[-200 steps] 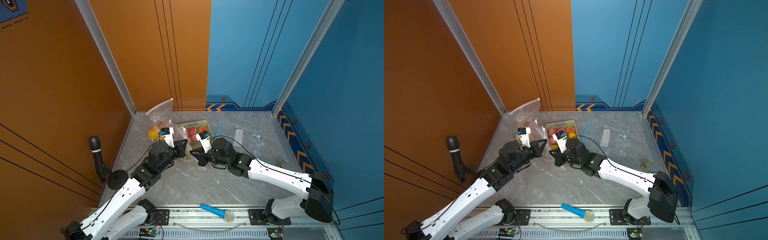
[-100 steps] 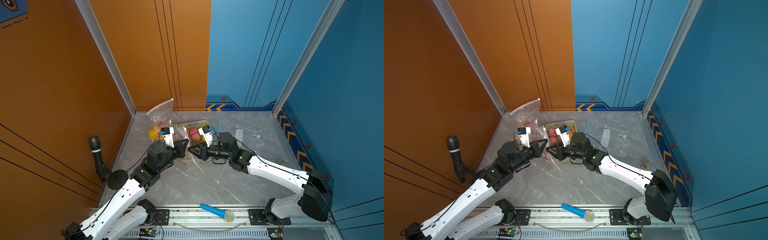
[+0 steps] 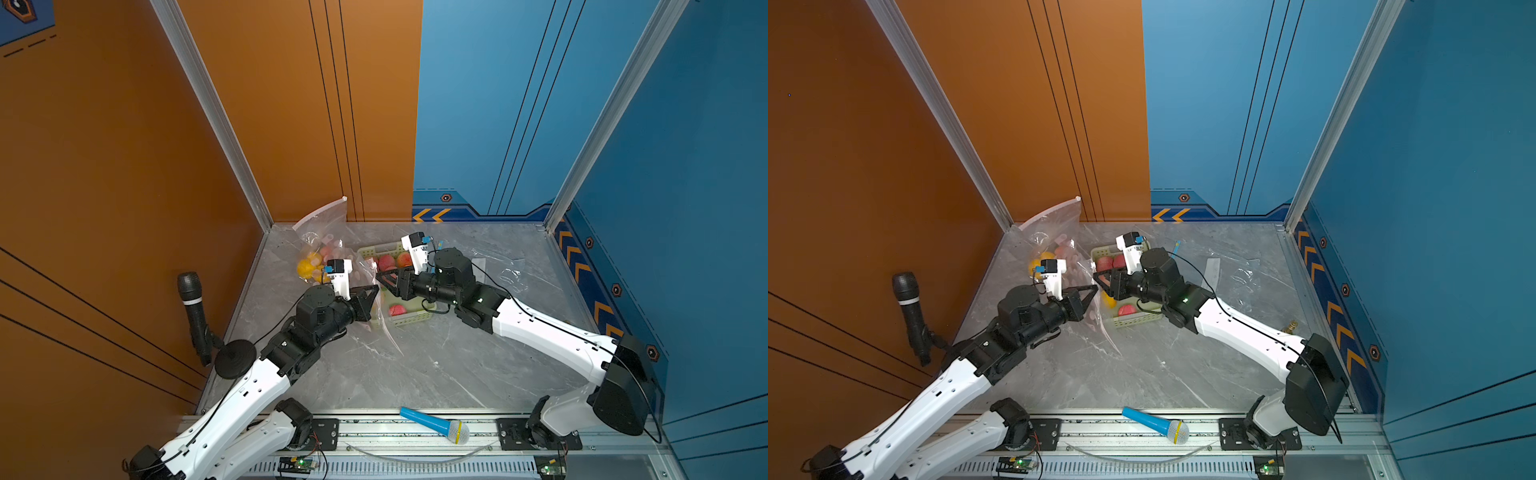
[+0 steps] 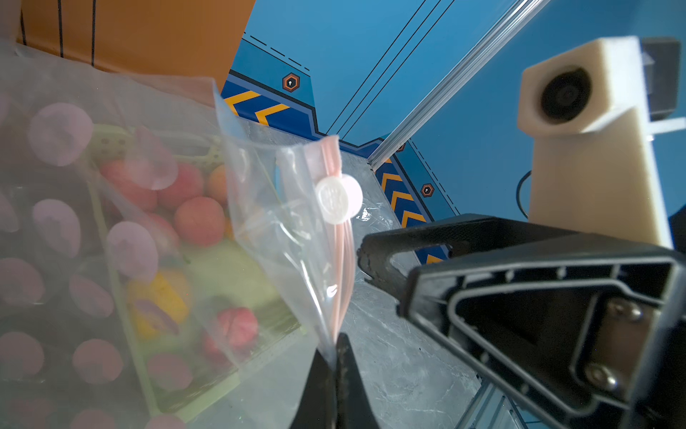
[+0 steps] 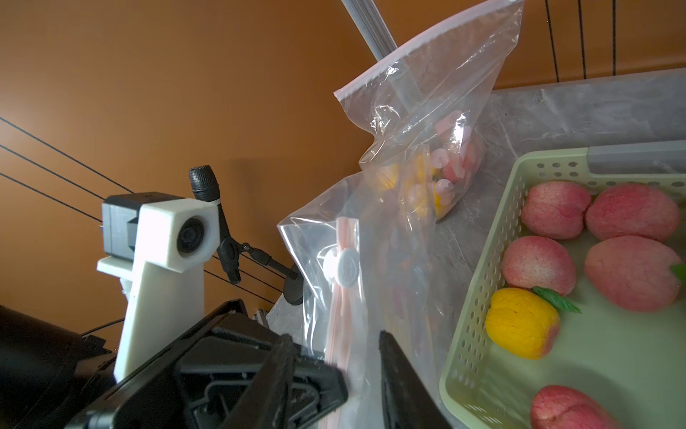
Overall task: Place the peach in a zip-top bag and seal the zipper
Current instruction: Move the basket to the center of the board.
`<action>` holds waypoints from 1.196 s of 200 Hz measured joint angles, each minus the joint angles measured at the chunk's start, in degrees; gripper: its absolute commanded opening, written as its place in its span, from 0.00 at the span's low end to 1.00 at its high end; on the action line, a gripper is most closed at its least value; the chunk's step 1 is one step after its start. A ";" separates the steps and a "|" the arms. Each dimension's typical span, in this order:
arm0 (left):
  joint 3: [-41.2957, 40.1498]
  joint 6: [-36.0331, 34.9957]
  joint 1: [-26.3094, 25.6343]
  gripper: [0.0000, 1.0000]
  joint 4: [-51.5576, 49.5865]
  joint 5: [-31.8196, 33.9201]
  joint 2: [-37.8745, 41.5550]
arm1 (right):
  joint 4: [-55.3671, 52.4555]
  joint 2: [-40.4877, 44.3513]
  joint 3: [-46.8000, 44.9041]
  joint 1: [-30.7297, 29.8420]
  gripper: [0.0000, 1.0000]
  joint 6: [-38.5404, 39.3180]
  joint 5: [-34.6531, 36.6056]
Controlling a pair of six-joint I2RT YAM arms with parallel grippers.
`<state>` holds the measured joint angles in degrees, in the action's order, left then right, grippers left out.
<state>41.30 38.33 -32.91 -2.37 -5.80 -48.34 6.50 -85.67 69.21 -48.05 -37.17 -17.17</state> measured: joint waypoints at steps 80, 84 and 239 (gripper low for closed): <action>-0.07 -1.03 0.00 0.00 -0.46 -0.44 -0.22 | -0.61 -2.78 0.83 0.07 0.24 -2.19 0.31; -0.07 -1.03 0.00 0.00 -0.46 -0.44 -0.24 | -0.48 -2.86 0.83 0.11 0.24 -2.34 0.04; -0.07 -1.07 -0.04 0.00 -0.70 -0.37 -0.94 | 2.10 -4.68 0.70 1.25 0.05 -7.26 -5.73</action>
<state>41.23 37.26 -32.95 -3.07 -6.17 -49.28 8.60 -90.35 69.91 -46.81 -44.42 -22.90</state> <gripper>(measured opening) 0.050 0.077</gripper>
